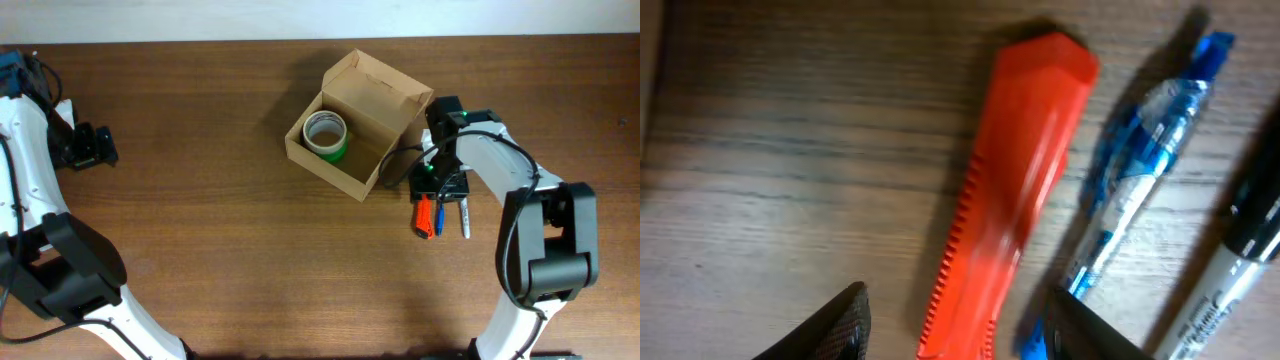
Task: Pack container
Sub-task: 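Lower the right gripper toward the orange box cutter and pens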
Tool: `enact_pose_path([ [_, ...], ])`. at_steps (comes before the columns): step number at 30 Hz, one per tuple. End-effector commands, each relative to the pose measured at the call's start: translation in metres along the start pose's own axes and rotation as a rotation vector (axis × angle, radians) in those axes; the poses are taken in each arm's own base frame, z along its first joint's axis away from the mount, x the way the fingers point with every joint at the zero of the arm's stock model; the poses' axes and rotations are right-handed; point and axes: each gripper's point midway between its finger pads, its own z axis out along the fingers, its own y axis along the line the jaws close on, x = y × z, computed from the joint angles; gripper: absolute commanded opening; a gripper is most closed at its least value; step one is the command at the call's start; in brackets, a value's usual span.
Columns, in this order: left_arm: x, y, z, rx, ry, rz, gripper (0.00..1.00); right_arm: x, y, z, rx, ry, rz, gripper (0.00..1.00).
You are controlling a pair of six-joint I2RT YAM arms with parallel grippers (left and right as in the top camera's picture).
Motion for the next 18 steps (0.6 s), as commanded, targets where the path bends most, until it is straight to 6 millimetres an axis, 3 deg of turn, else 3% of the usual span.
enact_pose_path([
  [1, 0.001, -0.001, 0.005, 0.008, 0.015, 0.015, 1.00, -0.003, 0.008, 0.003, -0.013, -0.013, -0.005, 0.56],
  [11, 0.001, -0.001, 0.005, 0.008, 0.015, 0.015, 1.00, -0.009, 0.006, 0.003, 0.000, -0.040, -0.001, 0.56],
  [18, 0.001, -0.001, 0.005, 0.008, 0.015, 0.015, 1.00, 0.012, 0.001, 0.027, 0.009, 0.012, 0.004, 0.56],
])
